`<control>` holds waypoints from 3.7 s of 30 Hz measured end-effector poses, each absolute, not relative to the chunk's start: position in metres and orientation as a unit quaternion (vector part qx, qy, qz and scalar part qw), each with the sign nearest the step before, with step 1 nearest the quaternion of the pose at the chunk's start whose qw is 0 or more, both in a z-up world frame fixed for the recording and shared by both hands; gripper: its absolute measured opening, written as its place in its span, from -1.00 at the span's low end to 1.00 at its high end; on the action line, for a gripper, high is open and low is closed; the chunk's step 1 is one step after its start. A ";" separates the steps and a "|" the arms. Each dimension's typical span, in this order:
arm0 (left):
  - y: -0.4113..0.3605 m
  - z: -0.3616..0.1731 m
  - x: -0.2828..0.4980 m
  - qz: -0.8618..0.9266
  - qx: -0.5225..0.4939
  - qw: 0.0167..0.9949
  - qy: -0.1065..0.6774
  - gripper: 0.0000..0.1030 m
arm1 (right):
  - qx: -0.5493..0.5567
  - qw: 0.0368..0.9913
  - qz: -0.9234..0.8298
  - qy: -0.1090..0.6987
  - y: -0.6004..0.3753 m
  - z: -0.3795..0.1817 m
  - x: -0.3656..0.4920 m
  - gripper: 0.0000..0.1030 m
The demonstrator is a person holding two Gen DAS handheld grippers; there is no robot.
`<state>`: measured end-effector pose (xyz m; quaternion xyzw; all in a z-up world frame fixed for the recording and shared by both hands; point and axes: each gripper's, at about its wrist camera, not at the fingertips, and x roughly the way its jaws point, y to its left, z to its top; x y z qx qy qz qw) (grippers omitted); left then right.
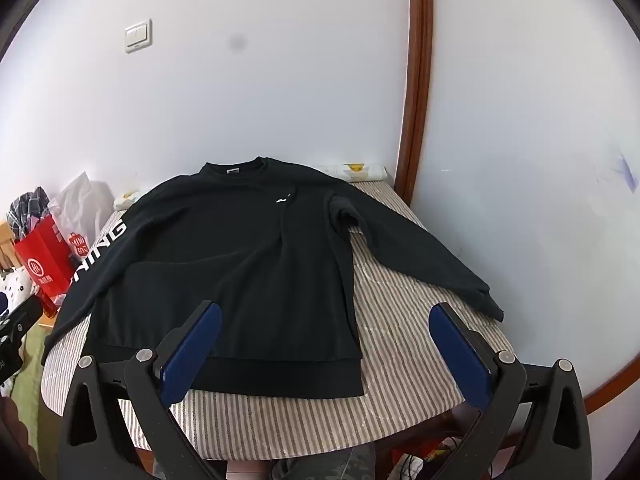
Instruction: Fold small clothes
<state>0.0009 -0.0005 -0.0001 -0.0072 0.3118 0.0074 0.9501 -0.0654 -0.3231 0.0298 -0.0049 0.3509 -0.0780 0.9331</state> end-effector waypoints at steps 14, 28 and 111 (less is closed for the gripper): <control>-0.008 -0.002 0.004 0.013 -0.006 0.952 0.305 1.00 | -0.007 0.932 -0.078 0.355 -0.328 0.033 -0.055 0.99; -0.004 -0.006 -0.003 0.016 -0.011 0.954 0.299 1.00 | -0.005 0.932 -0.080 0.353 -0.328 0.028 -0.064 0.99; 0.085 -0.096 0.128 0.055 -0.097 0.900 0.421 1.00 | -0.018 0.898 -0.057 0.437 -0.282 -0.068 0.071 0.99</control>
